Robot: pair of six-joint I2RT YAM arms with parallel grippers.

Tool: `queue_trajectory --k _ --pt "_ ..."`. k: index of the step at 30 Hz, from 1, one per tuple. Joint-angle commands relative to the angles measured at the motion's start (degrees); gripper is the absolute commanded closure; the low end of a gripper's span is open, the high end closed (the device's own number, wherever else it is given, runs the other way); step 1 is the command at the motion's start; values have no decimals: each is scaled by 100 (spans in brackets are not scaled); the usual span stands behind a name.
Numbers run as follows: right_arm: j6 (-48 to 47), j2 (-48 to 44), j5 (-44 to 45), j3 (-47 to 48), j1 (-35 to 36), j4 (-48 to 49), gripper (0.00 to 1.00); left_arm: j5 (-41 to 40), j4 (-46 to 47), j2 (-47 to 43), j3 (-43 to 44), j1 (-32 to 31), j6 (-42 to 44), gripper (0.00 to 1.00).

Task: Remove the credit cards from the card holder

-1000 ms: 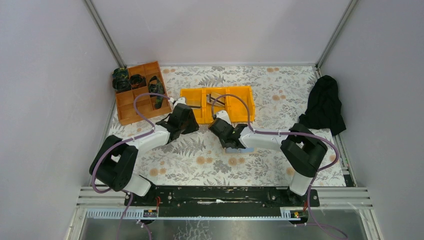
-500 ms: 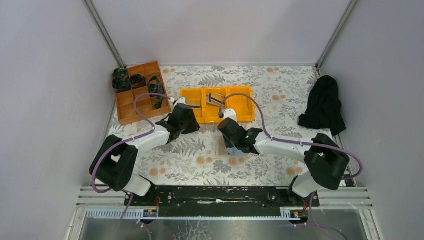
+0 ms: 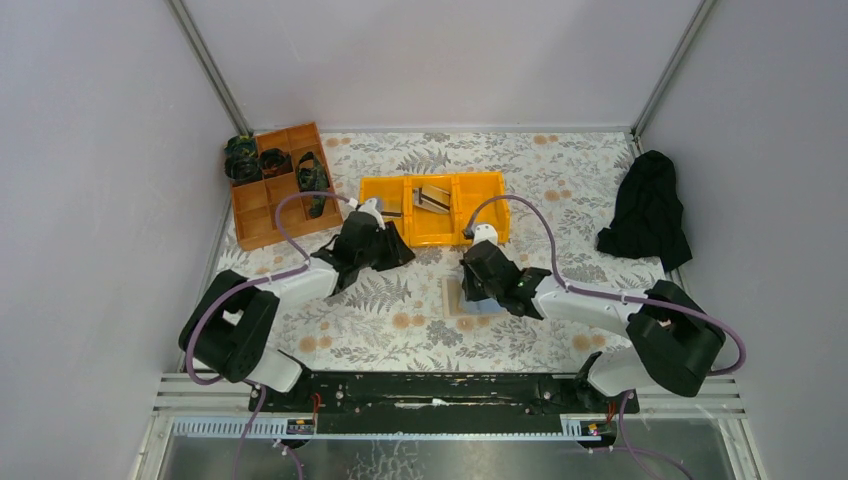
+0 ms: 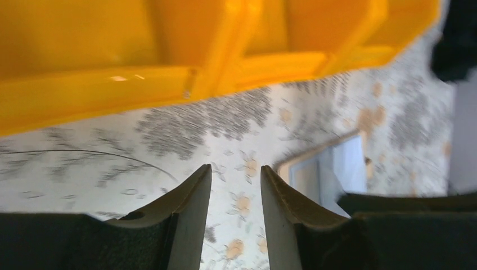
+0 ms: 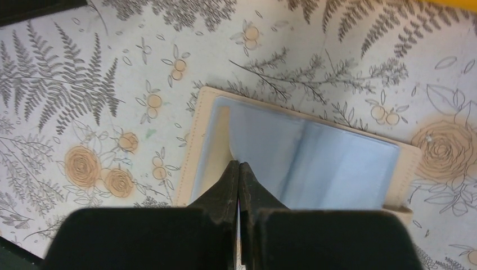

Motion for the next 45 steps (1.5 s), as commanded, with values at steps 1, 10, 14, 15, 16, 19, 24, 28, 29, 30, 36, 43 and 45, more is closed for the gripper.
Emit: queue_trajectory --k 1,10,14,15,16,19,24,28,29,30,36,43,45 --pt "318 -291 -211 -261 -83 488 100 2011 2797 -83 -809 30 -749 55" --pt "263 -768 -213 -453 -80 519 100 2458 4367 496 -953 -594 -1531 60" --pt "243 -921 -148 -584 -88 543 100 2241 4395 725 -803 -1049 -1562 61" --pt "240 -949 -129 -614 -89 548 100 2222 4398 815 -751 -1115 -1578 61" --pt "243 -971 -114 -649 -96 556 100 2202 4399 910 -717 -1161 -1588 61" --pt "243 -1014 -109 -749 -136 568 100 2157 4271 1209 -611 -1210 -1688 62" --pt "271 -1099 -142 -905 -176 625 100 1984 3733 1406 -576 -1220 -1659 69" --pt "270 -1181 -151 -965 -211 637 100 1859 3312 1318 -589 -1269 -1480 70" --pt "261 -1192 -167 -970 -219 641 100 1858 3196 1331 -543 -1314 -1441 70" --pt "261 -1195 -170 -975 -221 645 100 1842 2978 1373 -461 -1366 -1377 70" --pt "228 -1245 -181 -982 -238 628 100 1823 2457 1812 80 -1694 -1234 70" --pt "127 -1356 -186 -962 -265 490 84 1947 2426 2175 396 -1790 -1347 70" --pt "103 -1438 -144 -967 -265 447 67 1933 2402 2169 440 -1793 -1332 70"
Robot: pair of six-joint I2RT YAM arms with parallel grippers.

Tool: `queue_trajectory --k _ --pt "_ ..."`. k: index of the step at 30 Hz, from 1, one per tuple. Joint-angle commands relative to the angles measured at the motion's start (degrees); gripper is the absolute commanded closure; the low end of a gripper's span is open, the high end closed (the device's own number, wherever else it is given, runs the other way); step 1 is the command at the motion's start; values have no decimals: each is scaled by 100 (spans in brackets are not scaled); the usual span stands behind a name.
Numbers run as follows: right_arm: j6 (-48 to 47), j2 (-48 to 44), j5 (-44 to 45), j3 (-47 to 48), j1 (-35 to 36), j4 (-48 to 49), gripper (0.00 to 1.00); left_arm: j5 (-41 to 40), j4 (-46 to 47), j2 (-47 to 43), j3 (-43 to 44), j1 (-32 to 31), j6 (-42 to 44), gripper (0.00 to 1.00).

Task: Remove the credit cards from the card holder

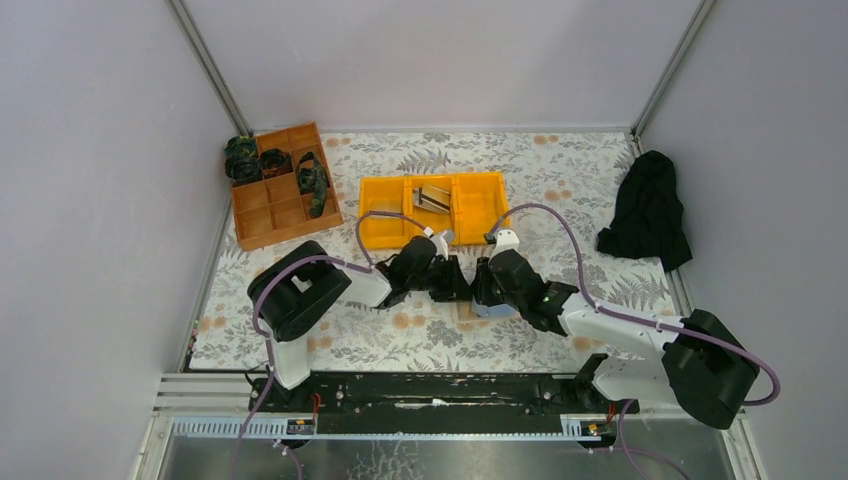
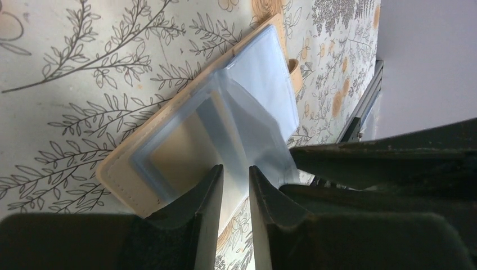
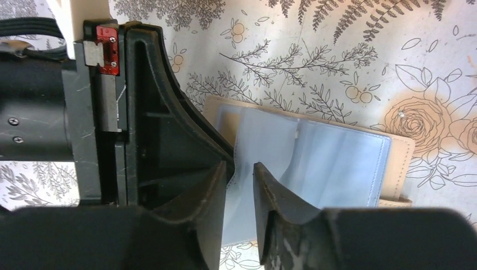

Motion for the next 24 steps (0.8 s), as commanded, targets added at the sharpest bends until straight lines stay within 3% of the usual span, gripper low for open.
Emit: queue_trajectory --k 1,4,8,14,24 --pt "-87 -344 89 34 -41 -14 60 17 -95 48 194 -29 62 70" --pt "-121 -716 398 3 -48 -195 47 6 -123 62 232 -27 76 70" --pt "-81 -1209 876 -53 -117 -539 43 62 -75 123 302 -28 46 70" --pt "102 -1652 1115 -293 -513 -934 44 -216 -427 147 559 -155 62 70" --pt "166 -1583 1097 -358 -677 -1075 50 -217 -804 612 1206 -531 130 70"
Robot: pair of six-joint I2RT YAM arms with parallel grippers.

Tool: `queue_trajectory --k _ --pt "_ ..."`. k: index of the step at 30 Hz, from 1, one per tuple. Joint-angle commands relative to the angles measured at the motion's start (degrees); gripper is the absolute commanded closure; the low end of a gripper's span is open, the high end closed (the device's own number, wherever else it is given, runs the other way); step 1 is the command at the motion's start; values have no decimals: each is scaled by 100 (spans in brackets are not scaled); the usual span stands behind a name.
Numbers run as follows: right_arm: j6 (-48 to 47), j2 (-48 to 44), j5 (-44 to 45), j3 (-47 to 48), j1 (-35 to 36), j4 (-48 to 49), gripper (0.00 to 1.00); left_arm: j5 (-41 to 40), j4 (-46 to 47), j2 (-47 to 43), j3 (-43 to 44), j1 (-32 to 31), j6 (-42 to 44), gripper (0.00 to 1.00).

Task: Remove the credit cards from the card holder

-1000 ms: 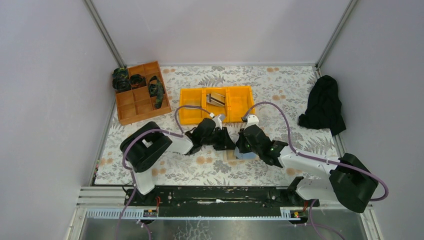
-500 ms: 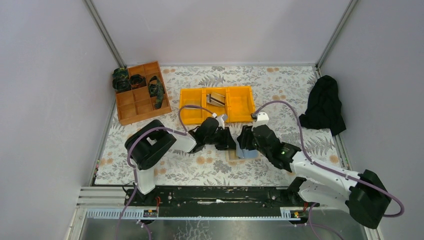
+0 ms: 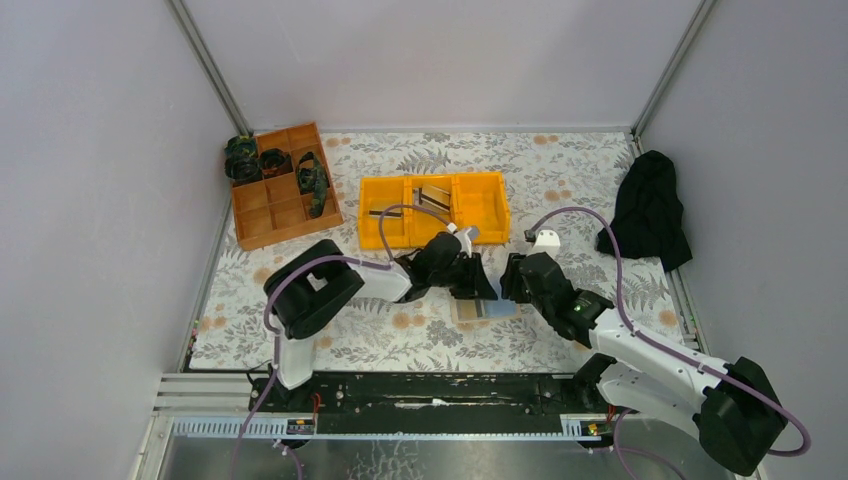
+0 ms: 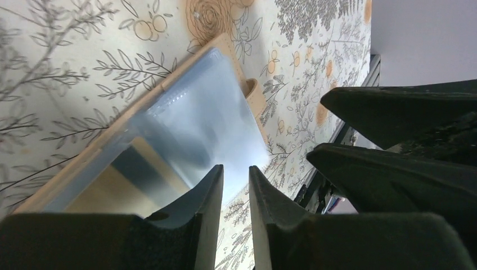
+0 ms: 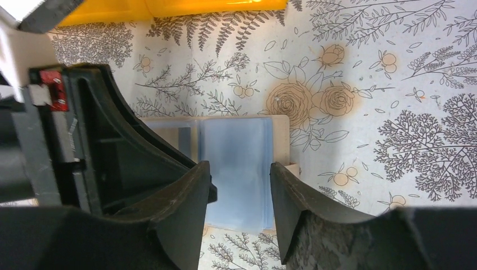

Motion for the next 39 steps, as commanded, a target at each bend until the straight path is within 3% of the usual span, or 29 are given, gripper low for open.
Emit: queue_trajectory --k 1,4,7,10,17,25,31,39 --pt "71 -65 206 18 -56 -6 50 -27 -202 346 239 -127 83 70" --pt "5 -148 122 -2 -63 36 56 -133 -288 463 266 -142 87 70" --pt "-65 -124 -144 -16 -63 135 88 -432 -342 198 69 -80 192 73" --pt "-58 -20 -416 -22 -65 269 100 -953 -179 -567 -407 16 419 73" --pt "-293 651 -1428 1 -64 970 99 -1715 -168 -1774 -1037 158 753 75" --pt "-139 1473 -1964 5 -63 1612 90 -1879 -475 -1500 -1230 225 739 76" --pt "-107 1700 -2185 129 -63 1745 68 -1838 -541 -1262 -1301 227 709 76" --pt "-80 2059 -2171 278 -63 1788 73 -1752 -586 -1226 -1293 260 742 75"
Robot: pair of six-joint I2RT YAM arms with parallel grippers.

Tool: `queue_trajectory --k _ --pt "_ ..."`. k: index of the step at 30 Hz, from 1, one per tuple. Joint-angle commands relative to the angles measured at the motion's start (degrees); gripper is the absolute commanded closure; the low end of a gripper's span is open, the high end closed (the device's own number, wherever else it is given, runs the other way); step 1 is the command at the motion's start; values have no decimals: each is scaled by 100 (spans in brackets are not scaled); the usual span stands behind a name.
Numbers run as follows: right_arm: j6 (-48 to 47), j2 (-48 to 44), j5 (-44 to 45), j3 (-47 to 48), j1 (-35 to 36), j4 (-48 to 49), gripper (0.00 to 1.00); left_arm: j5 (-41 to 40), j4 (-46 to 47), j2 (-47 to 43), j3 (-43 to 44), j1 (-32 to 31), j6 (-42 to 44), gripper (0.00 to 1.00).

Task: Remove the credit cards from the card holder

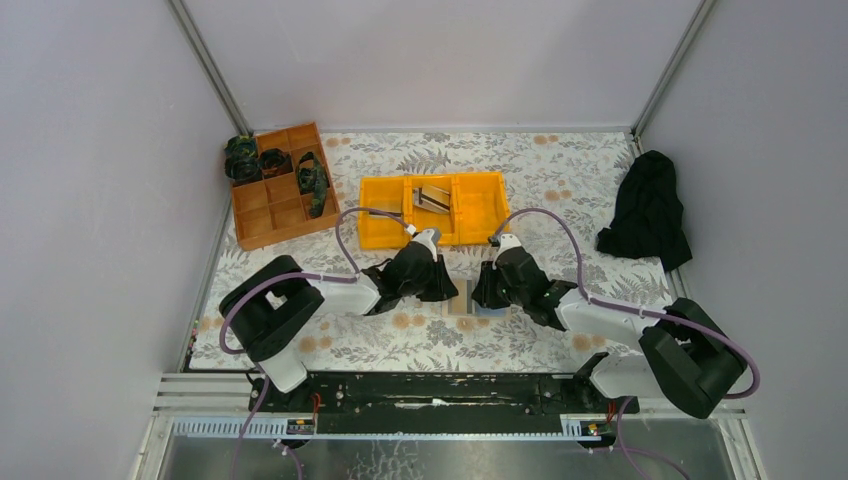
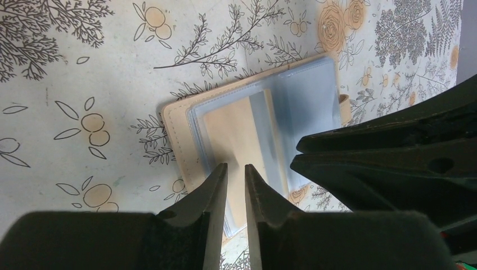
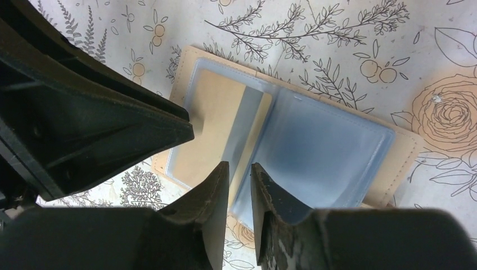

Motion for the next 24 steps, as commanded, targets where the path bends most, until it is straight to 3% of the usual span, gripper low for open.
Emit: queue_trajectory --k 1,8,17,24 --pt "29 166 -15 259 -19 231 73 -14 -67 66 -12 69 119 75" --pt "48 248 242 270 -19 134 76 33 137 -214 -261 124 61 75" --pt "29 351 272 267 -19 153 76 122 183 -224 -307 120 -32 54" --pt "46 402 248 282 -19 170 76 201 223 -128 -292 127 -29 53"
